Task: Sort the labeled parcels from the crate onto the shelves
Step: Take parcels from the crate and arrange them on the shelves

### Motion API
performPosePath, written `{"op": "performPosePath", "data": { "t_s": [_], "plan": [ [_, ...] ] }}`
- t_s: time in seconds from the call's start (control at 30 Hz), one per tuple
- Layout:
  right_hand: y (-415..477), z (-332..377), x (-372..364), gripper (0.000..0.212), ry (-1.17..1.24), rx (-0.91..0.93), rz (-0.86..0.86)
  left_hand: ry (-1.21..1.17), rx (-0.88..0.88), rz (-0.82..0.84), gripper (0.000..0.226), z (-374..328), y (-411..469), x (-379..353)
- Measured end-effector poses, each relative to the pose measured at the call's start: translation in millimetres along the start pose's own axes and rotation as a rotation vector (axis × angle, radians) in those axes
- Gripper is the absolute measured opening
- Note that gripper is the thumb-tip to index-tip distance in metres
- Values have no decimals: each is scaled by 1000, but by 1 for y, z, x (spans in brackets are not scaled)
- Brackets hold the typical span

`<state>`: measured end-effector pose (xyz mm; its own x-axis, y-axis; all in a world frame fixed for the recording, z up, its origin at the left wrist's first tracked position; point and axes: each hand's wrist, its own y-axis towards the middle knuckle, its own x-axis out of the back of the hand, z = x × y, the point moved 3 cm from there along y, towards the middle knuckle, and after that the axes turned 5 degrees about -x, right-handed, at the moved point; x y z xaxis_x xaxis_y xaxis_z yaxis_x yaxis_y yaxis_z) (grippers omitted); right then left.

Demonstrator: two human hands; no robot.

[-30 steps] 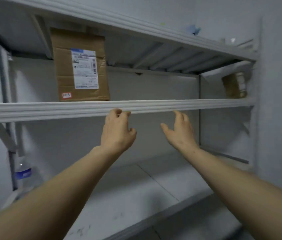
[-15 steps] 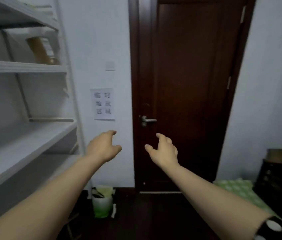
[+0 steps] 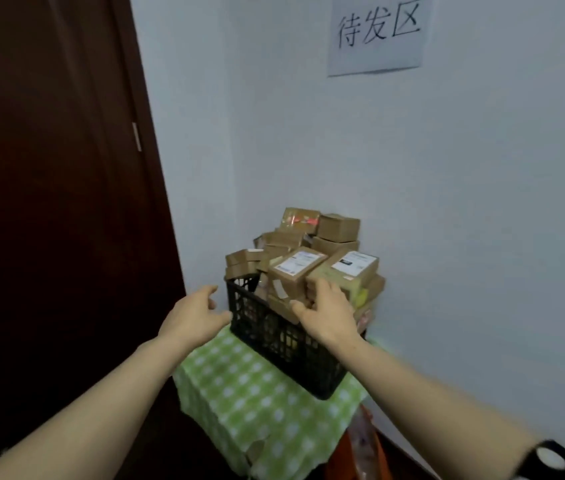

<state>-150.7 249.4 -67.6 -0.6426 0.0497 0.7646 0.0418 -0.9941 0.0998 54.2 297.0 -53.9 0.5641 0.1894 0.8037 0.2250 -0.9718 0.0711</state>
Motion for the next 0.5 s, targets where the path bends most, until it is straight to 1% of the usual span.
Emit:
{"op": "performPosePath", "data": {
  "t_s": [0.07,0.2,0.23,0.3,0.4,0.5],
  "plan": [
    [25,-37,9,56,59,-96,-20,-34,-31,54,60,-20,31,-34],
    [58,-93,11,63,296,-279,-107,-56,-87,106,48,-48,79,-77],
    [67,-106,11,64,352,-335,-135,-59,-97,119,47,-54,95,-87],
    [87,-128,9,64,446,-431,-174,-86,-97,140,53,-63,129,-109],
    [113,-149,4,67,494,-548,-181,-108,-134,181,57,-79,173,-140],
    [142,-156,-7,56,532,-589,-152,-67,-163,244,52,-95,209,-165]
  ]
}}
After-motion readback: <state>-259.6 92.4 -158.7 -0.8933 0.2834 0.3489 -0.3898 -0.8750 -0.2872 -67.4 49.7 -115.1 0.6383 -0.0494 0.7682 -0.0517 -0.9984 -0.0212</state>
